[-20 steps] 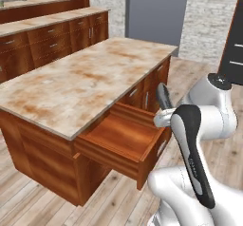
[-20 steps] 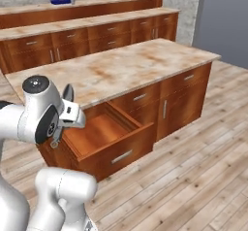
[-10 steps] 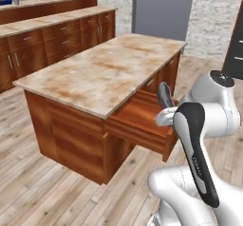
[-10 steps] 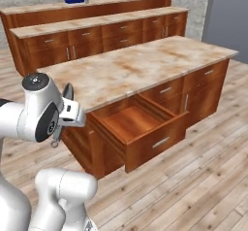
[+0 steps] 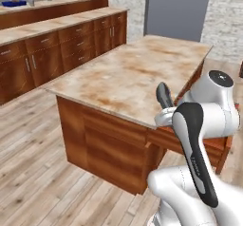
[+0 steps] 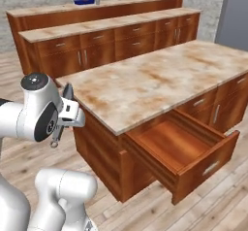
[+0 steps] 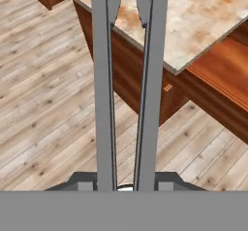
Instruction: Take the tongs from the drawer on the right and place them on the dining counter next to the tray containing the kebab skewer.
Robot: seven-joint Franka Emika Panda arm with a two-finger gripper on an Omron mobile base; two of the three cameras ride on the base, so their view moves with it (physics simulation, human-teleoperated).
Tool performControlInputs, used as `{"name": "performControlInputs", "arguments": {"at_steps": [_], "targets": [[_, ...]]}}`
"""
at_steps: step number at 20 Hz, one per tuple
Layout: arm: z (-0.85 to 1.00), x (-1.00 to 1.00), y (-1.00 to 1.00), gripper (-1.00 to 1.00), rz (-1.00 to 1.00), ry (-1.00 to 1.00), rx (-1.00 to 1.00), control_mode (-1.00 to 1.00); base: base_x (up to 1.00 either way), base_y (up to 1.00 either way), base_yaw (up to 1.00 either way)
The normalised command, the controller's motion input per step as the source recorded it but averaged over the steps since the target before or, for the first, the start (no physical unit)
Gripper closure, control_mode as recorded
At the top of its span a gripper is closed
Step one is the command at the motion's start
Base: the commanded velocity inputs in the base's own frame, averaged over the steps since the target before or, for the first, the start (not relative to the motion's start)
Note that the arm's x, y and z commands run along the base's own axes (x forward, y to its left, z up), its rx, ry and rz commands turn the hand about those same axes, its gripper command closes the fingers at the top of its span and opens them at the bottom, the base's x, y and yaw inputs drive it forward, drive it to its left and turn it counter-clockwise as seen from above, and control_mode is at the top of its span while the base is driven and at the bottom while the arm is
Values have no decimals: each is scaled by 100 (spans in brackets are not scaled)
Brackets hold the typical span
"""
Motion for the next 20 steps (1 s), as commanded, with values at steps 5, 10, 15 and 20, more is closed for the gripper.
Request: {"name": "performControlInputs", "arguments": {"at_steps": [5,10,15,20], "targets": [[0,0,0,100,0,0,0,100,96,100,-11],[0,0,0,100,0,0,0,100,100,100,-13],[0,0,0,100,0,0,0,100,87,100,-3],[0,0,0,100,0,0,0,100,90,100,-4]]}}
